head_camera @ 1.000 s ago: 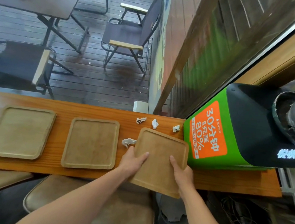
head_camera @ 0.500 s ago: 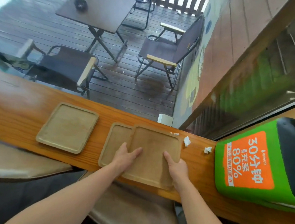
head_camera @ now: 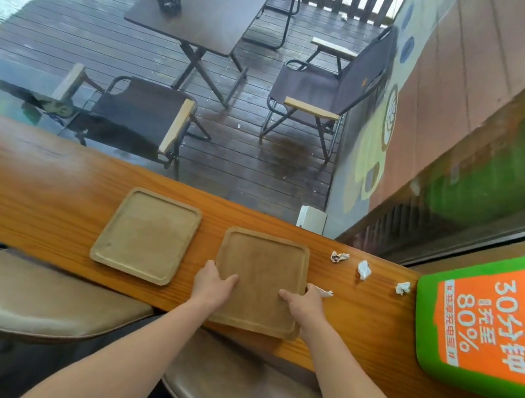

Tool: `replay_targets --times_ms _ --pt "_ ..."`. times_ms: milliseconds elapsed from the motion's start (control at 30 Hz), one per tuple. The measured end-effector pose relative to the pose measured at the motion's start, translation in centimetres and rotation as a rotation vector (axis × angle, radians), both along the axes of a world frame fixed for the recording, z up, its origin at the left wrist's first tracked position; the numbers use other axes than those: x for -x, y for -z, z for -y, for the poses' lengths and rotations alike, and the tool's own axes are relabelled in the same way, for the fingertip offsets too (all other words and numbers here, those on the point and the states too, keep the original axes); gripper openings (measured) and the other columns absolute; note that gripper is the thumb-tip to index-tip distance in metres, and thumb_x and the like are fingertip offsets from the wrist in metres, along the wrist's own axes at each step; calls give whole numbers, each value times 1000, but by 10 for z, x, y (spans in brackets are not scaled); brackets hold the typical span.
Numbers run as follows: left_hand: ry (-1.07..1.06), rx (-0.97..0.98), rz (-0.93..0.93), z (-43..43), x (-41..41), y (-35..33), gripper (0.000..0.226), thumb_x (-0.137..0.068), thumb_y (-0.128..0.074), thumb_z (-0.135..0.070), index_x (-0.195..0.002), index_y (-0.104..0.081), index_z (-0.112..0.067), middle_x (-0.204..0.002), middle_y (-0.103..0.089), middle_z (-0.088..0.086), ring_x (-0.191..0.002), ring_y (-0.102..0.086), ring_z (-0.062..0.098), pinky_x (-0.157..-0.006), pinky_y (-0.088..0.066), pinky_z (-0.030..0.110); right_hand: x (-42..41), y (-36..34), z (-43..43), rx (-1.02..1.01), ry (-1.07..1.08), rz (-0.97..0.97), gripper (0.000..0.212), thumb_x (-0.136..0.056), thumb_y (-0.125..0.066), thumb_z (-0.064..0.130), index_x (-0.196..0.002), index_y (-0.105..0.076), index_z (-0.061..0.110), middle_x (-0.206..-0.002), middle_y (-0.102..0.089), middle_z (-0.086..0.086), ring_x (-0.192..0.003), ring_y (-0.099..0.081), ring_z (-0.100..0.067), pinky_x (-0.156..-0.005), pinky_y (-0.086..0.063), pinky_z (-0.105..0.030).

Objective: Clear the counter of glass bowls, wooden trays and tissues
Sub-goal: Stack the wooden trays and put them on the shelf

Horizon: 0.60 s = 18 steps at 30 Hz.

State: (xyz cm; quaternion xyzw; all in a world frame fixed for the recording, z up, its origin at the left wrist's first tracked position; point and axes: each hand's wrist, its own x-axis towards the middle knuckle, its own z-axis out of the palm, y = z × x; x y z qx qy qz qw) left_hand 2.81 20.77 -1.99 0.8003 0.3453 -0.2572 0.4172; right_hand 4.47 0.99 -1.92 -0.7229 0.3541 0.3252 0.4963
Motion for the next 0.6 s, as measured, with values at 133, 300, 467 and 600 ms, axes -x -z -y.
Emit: replay_targets --times_ms 133,300,467,600 --pt "64 -126 -34 -1 -2 3 54 -94 -66 -32 -135 -46 -4 -136 -49 16 -124 -51 31 -100 -46 38 0 7 -10 48 -40 -43 46 -92 -67 12 -134 -47 11 -131 -59 -11 -117 -57 -29 -94 -51 -39" --pt "138 -202 -46 -6 -5 9 44 -95 -64 -27 -130 -49 -5 -134 -45 15 -123 -48 31 -103 -44 40 -2 11 -20 157 -110 -48 65 -95 -60 16 -153 -31 12 -152 -39 -11 -136 -43 -29 -108 -43 -42" --pt "197 -252 -54 -8 -7 12 35 -96 -61 -26 -124 -53 -7 -132 -46 14 -124 -47 31 -104 -44 40 -5 11 -27 251 -175 -59 73 -96 -59 27 -156 -19 15 -161 -18 -13 -144 -29 -32 -115 -35 -45" --pt "214 -262 -52 -9 -7 15 34 -97 -58 -27 -124 -55 -6 -136 -45 15 -126 -46 32 -106 -43 41 -6 11 -29 277 -212 -101 77 -95 -60 33 -156 -18 15 -162 -12 -14 -144 -27 -35 -115 -34 -45"
